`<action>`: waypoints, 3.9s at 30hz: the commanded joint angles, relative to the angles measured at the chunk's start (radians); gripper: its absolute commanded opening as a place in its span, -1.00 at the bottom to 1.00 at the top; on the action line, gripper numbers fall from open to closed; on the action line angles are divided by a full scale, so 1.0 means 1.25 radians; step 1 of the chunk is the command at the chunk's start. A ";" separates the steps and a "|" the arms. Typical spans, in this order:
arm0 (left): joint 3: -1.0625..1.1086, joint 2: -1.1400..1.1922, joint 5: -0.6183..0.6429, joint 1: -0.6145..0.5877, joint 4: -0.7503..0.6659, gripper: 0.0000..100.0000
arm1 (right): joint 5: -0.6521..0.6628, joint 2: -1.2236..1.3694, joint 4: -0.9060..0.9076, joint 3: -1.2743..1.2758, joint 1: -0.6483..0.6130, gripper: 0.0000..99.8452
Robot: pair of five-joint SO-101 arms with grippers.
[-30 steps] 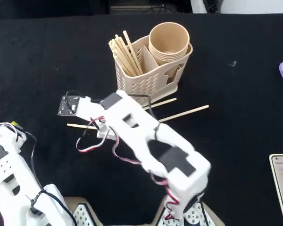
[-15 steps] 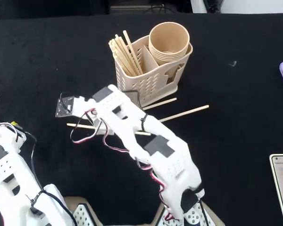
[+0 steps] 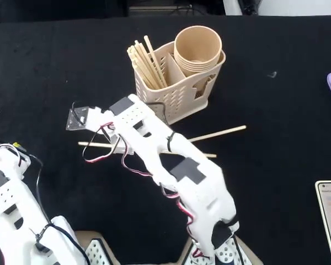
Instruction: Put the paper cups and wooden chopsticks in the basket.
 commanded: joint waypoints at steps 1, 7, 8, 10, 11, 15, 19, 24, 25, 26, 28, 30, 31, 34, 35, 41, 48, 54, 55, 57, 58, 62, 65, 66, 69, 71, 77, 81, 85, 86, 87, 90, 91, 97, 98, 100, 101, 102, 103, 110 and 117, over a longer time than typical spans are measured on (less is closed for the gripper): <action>-0.012 -0.021 0.006 -0.007 -0.014 -0.62 | -0.011 -0.142 0.009 -0.017 0.009 -0.98; -0.012 -0.021 0.006 -0.007 -0.014 -0.62 | -0.012 -0.309 0.042 -0.020 0.023 -0.98; -0.012 -0.021 0.006 -0.007 -0.014 -0.62 | -0.014 -0.337 0.042 -0.020 0.029 -0.98; -0.012 -0.021 0.006 -0.007 -0.014 -0.62 | -0.015 -0.396 0.041 -0.021 0.036 -0.98; -0.012 -0.022 0.006 -0.007 -0.014 -0.62 | -0.018 -0.427 0.037 -0.021 0.037 -0.98; -0.012 -0.022 0.006 -0.007 -0.014 -0.62 | -0.086 -0.548 0.039 -0.096 0.053 -0.98; -0.012 -0.022 0.006 -0.007 -0.014 -0.62 | -0.195 -0.629 0.037 -0.230 0.070 -0.98; -0.012 -0.021 0.006 -0.007 -0.014 -0.62 | -0.287 -0.650 0.037 -0.412 0.091 -0.98; -0.012 -0.021 0.006 -0.007 -0.014 -0.62 | -0.303 -0.650 0.036 -0.445 0.101 -0.98; -0.010 -0.021 0.006 -0.007 -0.014 -0.62 | -0.320 -0.650 0.036 -0.474 0.112 -0.98; -0.010 -0.021 0.006 -0.006 -0.014 -0.62 | -0.356 -0.650 0.021 -0.515 0.134 -0.98; -0.010 -0.021 0.006 -0.003 -0.014 -0.62 | -0.415 -0.650 -0.009 -0.528 0.151 -0.98; -0.010 -0.021 0.006 -0.003 -0.014 -0.62 | -0.453 -0.650 -0.028 -0.527 0.163 -0.98; -0.009 -0.022 0.006 -0.003 -0.014 -0.62 | -0.554 -0.641 -0.099 -0.490 0.193 -0.98; -0.008 -0.023 0.006 -0.003 -0.014 -0.62 | -0.579 -0.636 -0.125 -0.471 0.205 -0.98; -0.007 -0.025 0.006 -0.003 -0.014 -0.62 | -0.662 -0.606 -0.274 -0.325 0.270 -0.98; -0.007 -0.025 0.006 -0.002 -0.014 -0.62 | -0.660 -0.611 -0.395 -0.128 0.279 -0.98; -0.006 -0.025 0.006 -0.002 -0.014 -0.62 | -0.655 -0.612 -0.496 0.058 0.293 -0.98; -0.006 -0.025 0.006 -0.002 -0.014 -0.62 | -0.655 -0.613 -0.506 0.080 0.298 -0.98; -0.006 -0.025 0.006 -0.002 -0.014 -0.62 | -0.655 -0.623 -0.513 0.120 0.304 -0.98; -0.006 -0.025 0.006 -0.002 -0.014 -0.62 | -0.654 -0.625 -0.513 0.136 0.304 -0.98; -0.007 -0.025 0.006 -0.002 -0.014 -0.62 | -0.654 -0.651 -0.507 0.180 0.302 -0.74; -0.006 -0.025 0.006 -0.002 -0.014 -0.62 | -0.654 -0.695 -0.502 0.190 0.300 -0.53; -0.006 -0.025 0.006 -0.002 -0.014 -0.62 | -0.654 -0.716 -0.487 0.186 0.300 -0.53; -0.006 -0.025 0.006 -0.001 -0.014 -0.62 | -0.653 -0.798 -0.411 0.172 0.306 -0.59; -0.006 -0.025 0.006 -0.001 -0.014 -0.62 | -0.614 -0.859 -0.324 0.171 0.306 -0.65; -0.004 -0.025 0.006 -0.001 -0.014 -0.62 | -0.274 -0.965 0.001 0.245 0.306 -0.70; -0.004 -0.023 0.006 0.001 -0.014 -0.62 | -0.076 -0.958 0.093 0.439 0.327 -0.69; -0.004 -0.021 0.006 0.001 -0.014 -0.62 | 0.061 -0.937 -0.028 0.661 0.431 -0.69; -0.004 -0.021 0.006 0.001 -0.014 -0.62 | 0.095 -0.931 -0.075 0.709 0.463 -0.69; -0.004 -0.020 0.006 0.007 -0.014 -0.62 | 0.126 -0.925 -0.120 0.751 0.497 -0.69; -0.003 -0.017 0.006 0.025 -0.014 -0.62 | 0.222 -0.900 -0.259 0.849 0.597 -0.64; -0.003 -0.017 0.006 0.028 -0.014 -0.62 | 0.243 -0.887 -0.302 0.870 0.627 -0.59; -0.003 -0.017 0.006 0.030 -0.014 -0.62 | 0.315 -0.730 -0.470 0.892 0.694 -0.45; -0.003 -0.017 0.006 0.030 -0.012 -0.62 | 0.333 -0.693 -0.485 0.879 0.695 -0.46; -0.003 -0.017 0.005 0.028 -0.011 -0.62 | 0.369 -0.612 -0.492 0.837 0.701 -0.47; -0.003 -0.017 0.005 0.026 -0.011 -0.62 | 0.388 -0.574 -0.482 0.806 0.703 -0.47; -0.003 -0.017 0.005 0.025 -0.011 -0.62 | 0.404 -0.538 -0.466 0.774 0.703 -0.47; -0.003 -0.017 0.005 0.025 -0.011 -0.62 | 0.417 -0.508 -0.441 0.741 0.705 -0.47; -0.003 -0.017 0.004 0.025 -0.012 -0.62 | 0.523 -0.363 -0.269 0.541 0.697 -0.47; -0.003 -0.017 0.004 0.025 -0.012 -0.62 | 0.529 -0.260 -0.266 0.458 0.696 -0.48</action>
